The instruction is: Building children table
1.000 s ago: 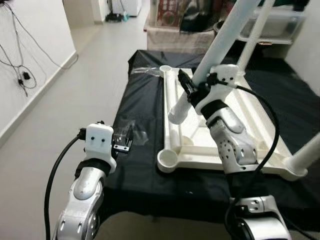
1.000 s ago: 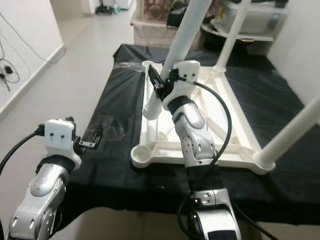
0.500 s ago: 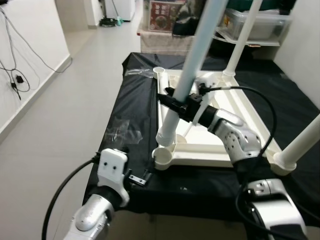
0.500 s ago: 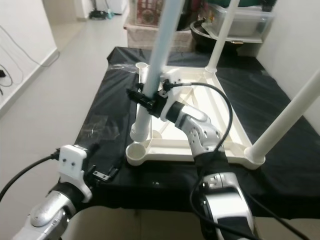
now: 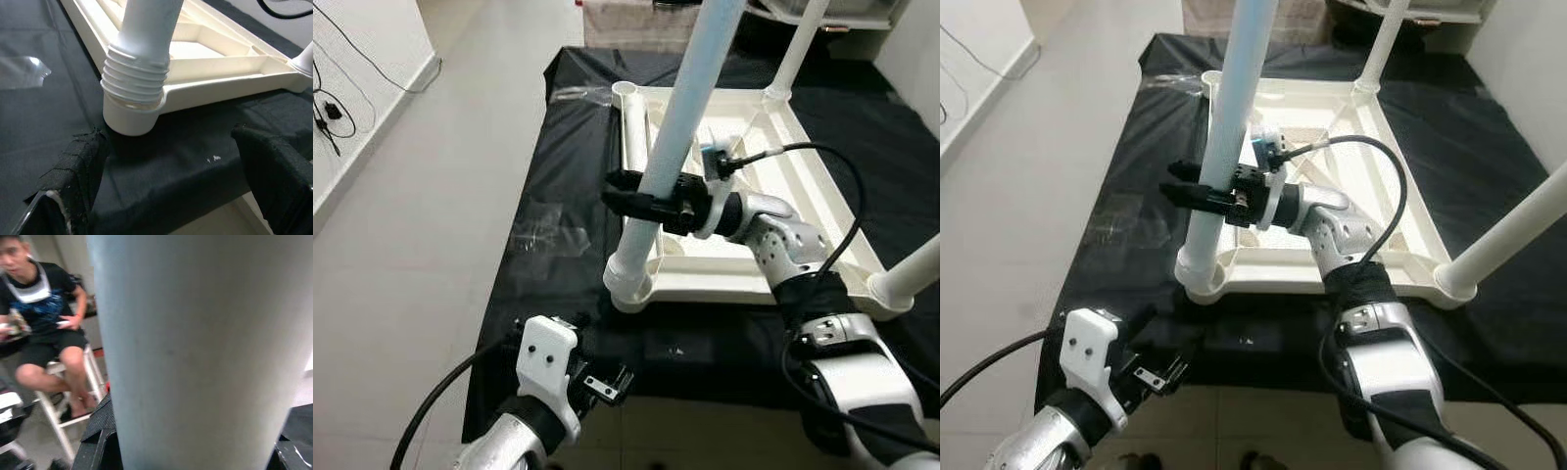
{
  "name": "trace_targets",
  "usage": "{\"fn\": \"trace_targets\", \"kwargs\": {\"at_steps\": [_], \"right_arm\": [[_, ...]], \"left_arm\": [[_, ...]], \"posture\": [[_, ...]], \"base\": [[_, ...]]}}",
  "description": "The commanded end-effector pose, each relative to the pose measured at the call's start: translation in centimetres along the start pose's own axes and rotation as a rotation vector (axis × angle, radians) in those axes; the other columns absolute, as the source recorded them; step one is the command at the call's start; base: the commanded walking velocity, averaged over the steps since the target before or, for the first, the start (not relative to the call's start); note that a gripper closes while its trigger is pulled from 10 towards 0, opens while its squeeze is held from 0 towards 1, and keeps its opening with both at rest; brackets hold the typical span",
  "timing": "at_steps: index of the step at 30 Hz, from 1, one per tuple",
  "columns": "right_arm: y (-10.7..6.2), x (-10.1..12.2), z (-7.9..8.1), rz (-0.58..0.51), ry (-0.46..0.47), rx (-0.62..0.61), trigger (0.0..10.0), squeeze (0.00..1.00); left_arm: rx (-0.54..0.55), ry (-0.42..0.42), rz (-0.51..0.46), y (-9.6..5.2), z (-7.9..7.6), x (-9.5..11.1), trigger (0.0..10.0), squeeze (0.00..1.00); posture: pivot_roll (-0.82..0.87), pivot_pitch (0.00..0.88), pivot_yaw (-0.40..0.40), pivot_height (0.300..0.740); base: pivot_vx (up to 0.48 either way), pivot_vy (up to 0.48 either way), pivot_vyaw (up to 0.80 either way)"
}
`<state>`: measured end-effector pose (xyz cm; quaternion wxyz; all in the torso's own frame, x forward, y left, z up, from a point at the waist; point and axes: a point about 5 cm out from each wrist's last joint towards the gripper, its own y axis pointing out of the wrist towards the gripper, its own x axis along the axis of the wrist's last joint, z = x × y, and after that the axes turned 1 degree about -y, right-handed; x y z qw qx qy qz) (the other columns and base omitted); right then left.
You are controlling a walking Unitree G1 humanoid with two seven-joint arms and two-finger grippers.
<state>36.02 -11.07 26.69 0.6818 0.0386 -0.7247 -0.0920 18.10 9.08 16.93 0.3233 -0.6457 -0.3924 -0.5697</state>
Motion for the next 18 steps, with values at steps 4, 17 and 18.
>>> {"fn": "trace_targets", "kwargs": {"at_steps": [4,17,18], "right_arm": [[-0.38,-1.36,-0.36,0.090,-0.014,-0.012,10.0,0.00],[0.37,-0.65,0.59,0.172,-0.161,0.074,10.0,0.00],[0.37,-0.65,0.59,0.172,-0.161,0.074,10.0,0.00]], "left_arm": [[-0.005,-0.003,0.021,-0.49,-0.32,0.00,10.0,0.00],[0.002,0.007,0.025,-0.50,-0.27,-0.03,10.0,0.00],[0.002,0.007,0.025,-0.50,-0.27,-0.03,10.0,0.00]], "posture": [[0.10,0.300,-0.056,0.740],[0.10,0.264,-0.053,0.740],[0.10,0.264,-0.053,0.740]], "base": [[0.000,0.000,0.00],[0.000,0.000,0.00],[0.000,0.000,0.00]]}}
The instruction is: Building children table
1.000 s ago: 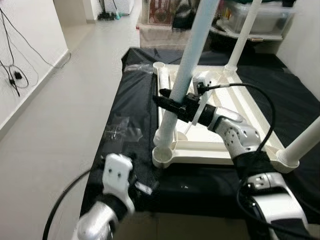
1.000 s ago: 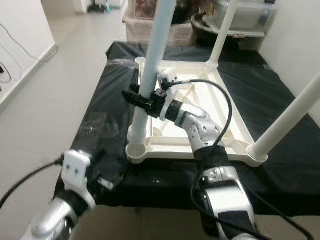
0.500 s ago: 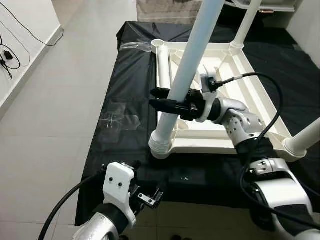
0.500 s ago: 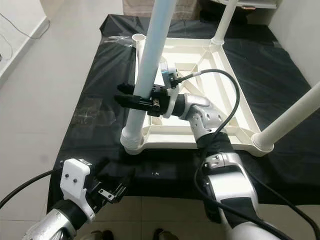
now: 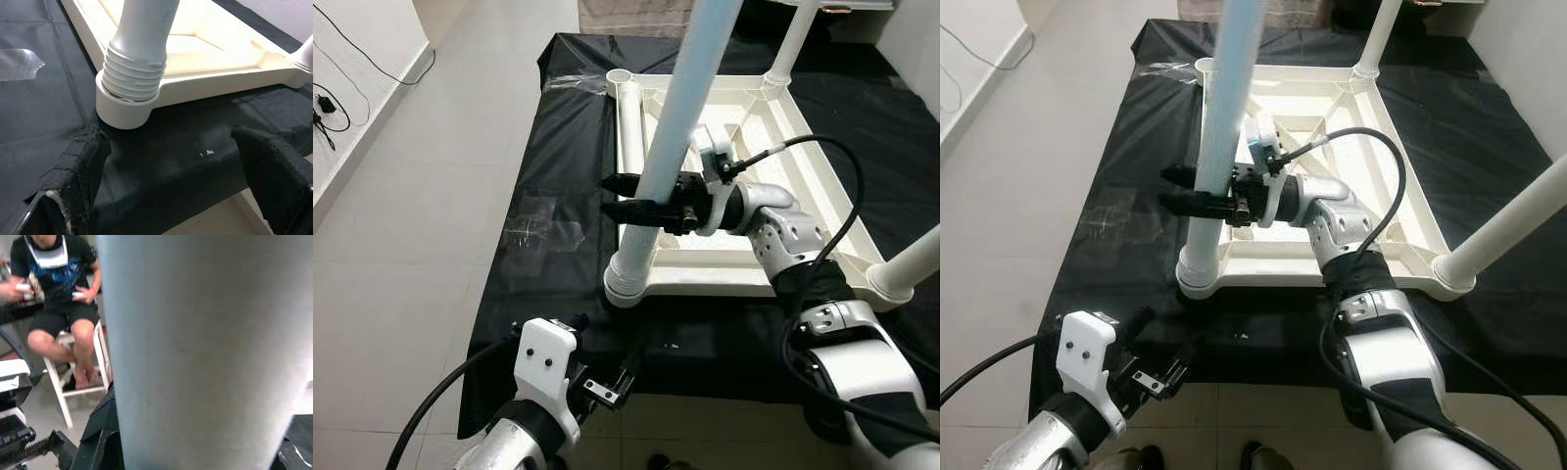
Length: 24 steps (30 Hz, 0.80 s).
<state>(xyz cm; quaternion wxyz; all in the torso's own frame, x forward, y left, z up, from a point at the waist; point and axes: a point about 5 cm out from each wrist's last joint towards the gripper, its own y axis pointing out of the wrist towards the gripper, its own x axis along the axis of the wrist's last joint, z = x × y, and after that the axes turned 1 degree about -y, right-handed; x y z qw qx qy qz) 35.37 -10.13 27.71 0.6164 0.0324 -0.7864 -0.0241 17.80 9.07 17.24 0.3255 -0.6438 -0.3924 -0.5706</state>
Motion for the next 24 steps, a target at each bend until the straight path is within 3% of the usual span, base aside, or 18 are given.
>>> {"fn": "trace_targets", "kwargs": {"at_steps": [1,8,16,24], "right_arm": [[-0.2,-1.8,0.7,0.104,0.009,-0.017,10.0,0.00],[0.0,-4.0,2.1,0.184,0.018,-0.021,10.0,0.00],[0.4,-4.6,2.7,0.208,0.038,-0.039,10.0,0.00],[0.9,-6.3,2.1,0.259,0.136,-0.278,10.0,0.00]], "left_arm": [[0.001,0.003,0.025,-0.2,0.0,-0.4,10.0,0.00],[-0.001,0.007,0.015,0.1,-0.1,-0.5,10.0,0.00],[0.006,0.014,0.007,0.2,0.1,-0.4,10.0,0.00],[0.015,0.021,-0.003,0.5,0.0,-0.6,10.0,0.00]], "posture": [[0.10,0.253,-0.050,0.740],[0.10,0.214,-0.051,0.740],[0.10,0.192,-0.055,0.740],[0.08,0.164,-0.059,0.740]], "base": [[0.000,0.000,0.00],[0.000,0.000,0.00],[0.000,0.000,0.00],[0.000,0.000,0.00]]}}
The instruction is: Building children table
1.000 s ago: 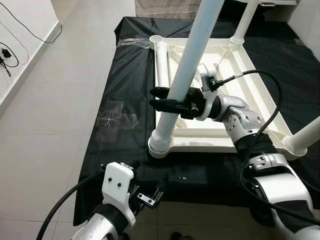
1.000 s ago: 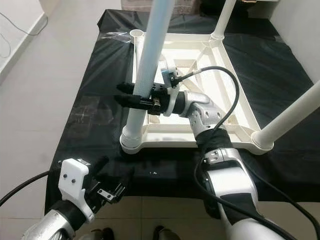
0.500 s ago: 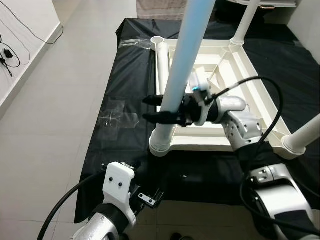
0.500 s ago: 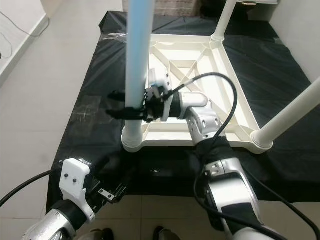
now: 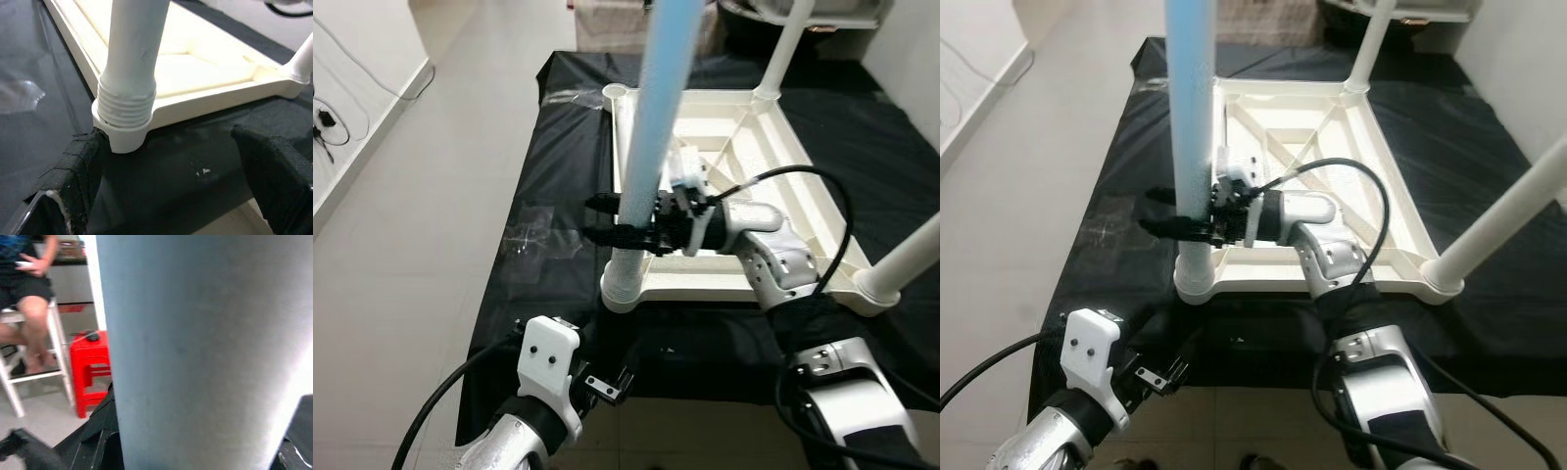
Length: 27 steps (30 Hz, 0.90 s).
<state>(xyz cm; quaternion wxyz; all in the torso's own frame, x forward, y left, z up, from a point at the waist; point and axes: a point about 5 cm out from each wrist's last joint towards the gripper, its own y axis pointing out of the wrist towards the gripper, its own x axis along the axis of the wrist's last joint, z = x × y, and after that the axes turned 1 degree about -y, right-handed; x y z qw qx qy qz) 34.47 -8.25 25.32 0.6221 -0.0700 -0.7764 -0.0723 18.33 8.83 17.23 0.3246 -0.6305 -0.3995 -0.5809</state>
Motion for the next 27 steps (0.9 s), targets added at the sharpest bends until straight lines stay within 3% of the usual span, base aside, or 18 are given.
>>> {"fn": "trace_targets", "kwargs": {"at_steps": [1,11,13,14,16,17,18,21,22,24,27], "right_arm": [[-0.5,-4.2,0.5,0.168,0.109,-0.071,10.0,0.00],[-1.6,-4.7,2.0,0.168,0.149,-0.173,10.0,0.00],[-1.7,-4.8,1.9,0.170,0.152,-0.230,10.0,0.00],[-1.8,-4.9,1.6,0.169,0.166,-0.348,10.0,0.00],[-1.8,-4.9,1.6,0.169,0.166,-0.348,10.0,0.00],[-2.0,-4.9,1.2,0.159,0.185,-0.453,10.0,0.00],[-2.0,-4.9,1.2,0.159,0.185,-0.453,10.0,0.00],[-2.9,-4.7,0.5,0.136,0.220,-0.742,10.0,0.00],[-2.9,-4.7,0.5,0.136,0.220,-0.742,10.0,0.00],[-4.2,-4.6,0.2,0.121,0.236,-0.995,10.0,0.00],[-5.0,-4.5,0.3,0.115,0.221,-1.104,10.0,0.00]], "left_arm": [[0.007,-0.002,0.025,-0.1,0.0,-0.6,10.0,0.00],[0.015,0.014,0.011,0.4,0.5,-0.5,10.0,0.00],[0.019,0.019,0.007,0.5,0.7,-0.5,10.0,0.00],[0.024,0.027,0.002,0.6,1.0,-0.4,10.0,0.00],[0.024,0.027,0.002,0.6,1.0,-0.4,10.0,0.00],[0.025,0.031,-0.001,0.7,1.1,-0.3,10.0,0.00],[0.025,0.031,-0.001,0.7,1.1,-0.3,10.0,0.00],[0.025,0.041,-0.005,0.9,1.3,-0.3,10.0,0.00],[0.025,0.041,-0.005,0.9,1.3,-0.3,10.0,0.00],[0.021,0.044,-0.008,1.0,1.3,-0.3,10.0,0.00],[0.020,0.045,-0.009,1.1,1.3,-0.3,10.0,0.00]], "posture": [[0.08,0.164,-0.059,0.740],[0.07,0.166,-0.057,0.740],[0.07,0.167,-0.057,0.740],[0.07,0.169,-0.053,0.740],[0.07,0.169,-0.053,0.740],[0.07,0.167,-0.056,0.740],[0.07,0.167,-0.056,0.740],[0.07,0.170,-0.051,0.740],[0.07,0.170,-0.051,0.740],[0.07,0.172,-0.054,0.740],[0.07,0.171,-0.056,0.740]], "base": [[0.000,0.000,0.00],[0.000,0.000,0.00],[0.000,0.000,0.00],[0.000,0.000,0.00],[0.000,0.000,0.00],[0.000,0.000,0.00],[0.000,0.000,0.00],[0.000,0.000,0.00],[0.000,0.000,0.00],[0.000,0.000,0.00],[0.000,0.000,0.00]]}}
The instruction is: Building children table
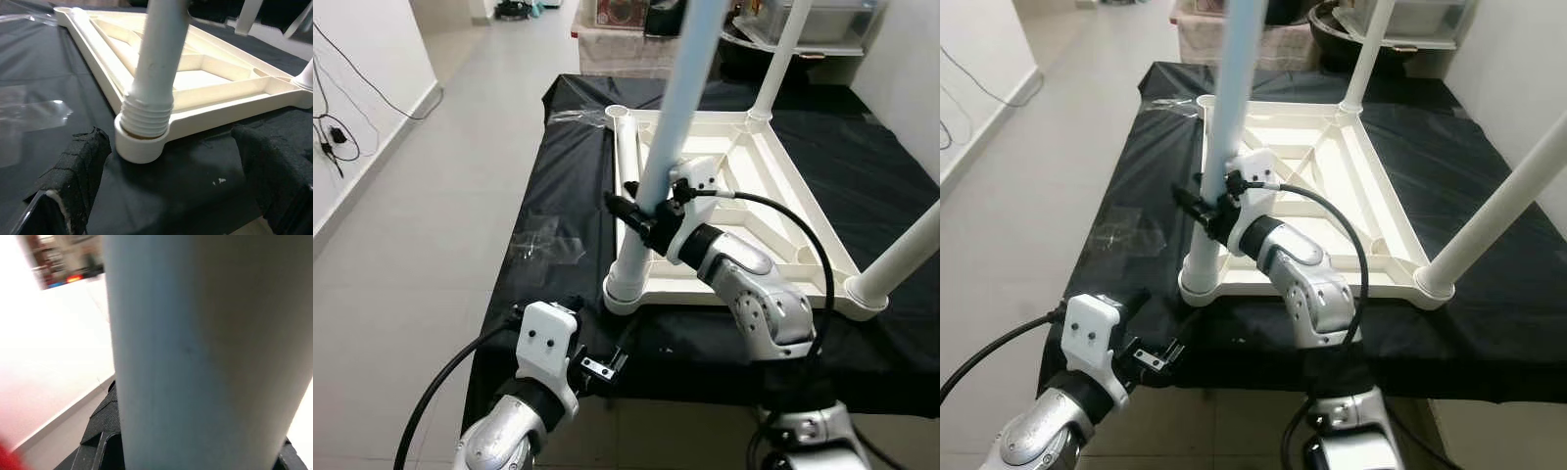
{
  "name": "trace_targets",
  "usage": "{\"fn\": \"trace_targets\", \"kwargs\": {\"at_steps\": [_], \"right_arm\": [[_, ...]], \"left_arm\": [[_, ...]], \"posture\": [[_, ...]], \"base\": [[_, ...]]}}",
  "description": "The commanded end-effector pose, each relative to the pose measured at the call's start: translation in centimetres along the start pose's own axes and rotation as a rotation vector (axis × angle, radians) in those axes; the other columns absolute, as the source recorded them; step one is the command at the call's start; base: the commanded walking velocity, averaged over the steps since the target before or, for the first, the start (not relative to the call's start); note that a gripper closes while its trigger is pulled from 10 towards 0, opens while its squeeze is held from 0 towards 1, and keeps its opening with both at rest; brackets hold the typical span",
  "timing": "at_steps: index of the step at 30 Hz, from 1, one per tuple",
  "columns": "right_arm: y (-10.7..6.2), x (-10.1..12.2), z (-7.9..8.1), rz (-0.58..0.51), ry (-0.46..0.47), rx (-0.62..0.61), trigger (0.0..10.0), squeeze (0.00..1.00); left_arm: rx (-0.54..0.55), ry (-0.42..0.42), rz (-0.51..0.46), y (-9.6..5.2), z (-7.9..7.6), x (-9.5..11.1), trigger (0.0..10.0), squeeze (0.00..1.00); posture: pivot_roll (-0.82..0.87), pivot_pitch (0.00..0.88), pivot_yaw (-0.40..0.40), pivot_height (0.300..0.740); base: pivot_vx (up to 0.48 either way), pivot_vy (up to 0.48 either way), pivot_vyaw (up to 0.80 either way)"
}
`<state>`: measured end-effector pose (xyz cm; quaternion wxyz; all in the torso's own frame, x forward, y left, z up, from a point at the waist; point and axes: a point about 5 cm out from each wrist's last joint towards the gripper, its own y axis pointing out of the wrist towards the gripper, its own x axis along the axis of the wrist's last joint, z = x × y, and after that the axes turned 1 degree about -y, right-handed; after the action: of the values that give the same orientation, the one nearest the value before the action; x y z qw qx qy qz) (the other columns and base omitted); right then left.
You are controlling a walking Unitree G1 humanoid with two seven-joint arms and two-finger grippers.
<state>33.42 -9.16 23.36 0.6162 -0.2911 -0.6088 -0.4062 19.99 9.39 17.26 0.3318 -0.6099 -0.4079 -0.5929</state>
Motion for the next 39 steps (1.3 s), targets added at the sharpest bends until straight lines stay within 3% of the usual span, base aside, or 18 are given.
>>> {"fn": "trace_targets", "kwargs": {"at_steps": [1,6,10,17,20,23,27,33,39], "right_arm": [[-2.2,-1.8,-4.2,0.093,-0.081,-0.333,10.0,0.00],[-3.9,-1.7,-3.0,0.048,-0.122,-0.458,10.0,0.00],[-4.2,-1.5,-2.0,0.037,-0.135,-0.523,10.0,0.00],[-4.1,-1.0,-1.0,0.008,-0.128,-0.566,10.0,0.00],[-3.0,-0.2,0.0,-0.042,-0.076,-0.571,10.0,0.00],[-1.4,1.0,1.2,-0.122,-0.004,-0.488,10.0,0.00],[0.5,3.1,1.4,-0.230,0.017,-0.367,10.0,0.00],[0.8,3.8,1.4,-0.260,0.017,-0.318,10.0,0.00],[1.3,5.3,1.5,-0.320,0.045,-0.183,10.0,0.00]], "left_arm": [[-0.004,0.007,0.016,0.0,0.1,-0.4,10.0,0.00],[-0.003,0.012,0.014,0.2,0.3,-0.4,10.0,0.00],[-0.004,0.013,0.013,0.2,0.4,-0.4,10.0,0.00],[-0.003,0.014,0.013,0.3,0.4,-0.4,10.0,0.00],[-0.003,0.013,0.013,0.3,0.4,-0.5,10.0,0.00],[-0.003,0.012,0.013,0.3,0.4,-0.5,10.0,0.00],[-0.002,0.012,0.011,0.4,0.3,-0.6,10.0,0.00],[0.001,0.012,0.011,0.4,0.4,-0.6,10.0,0.00],[0.020,-0.001,0.010,0.6,0.6,-0.5,10.0,0.00]], "posture": [[0.07,0.174,-0.055,0.740],[0.06,0.175,-0.052,0.740],[0.07,0.174,-0.053,0.740],[0.07,0.175,-0.054,0.740],[0.07,0.175,-0.055,0.740],[0.07,0.174,-0.056,0.740],[0.07,0.171,-0.064,0.740],[0.07,0.175,-0.063,0.740],[0.07,0.173,-0.063,0.740]], "base": [[0.000,0.000,0.00],[0.000,0.000,0.00],[0.000,0.000,0.00],[0.000,0.000,0.00],[0.000,0.000,0.00],[0.000,0.000,0.00],[0.000,0.000,0.00],[0.000,0.000,0.00],[0.000,0.000,0.00]]}}
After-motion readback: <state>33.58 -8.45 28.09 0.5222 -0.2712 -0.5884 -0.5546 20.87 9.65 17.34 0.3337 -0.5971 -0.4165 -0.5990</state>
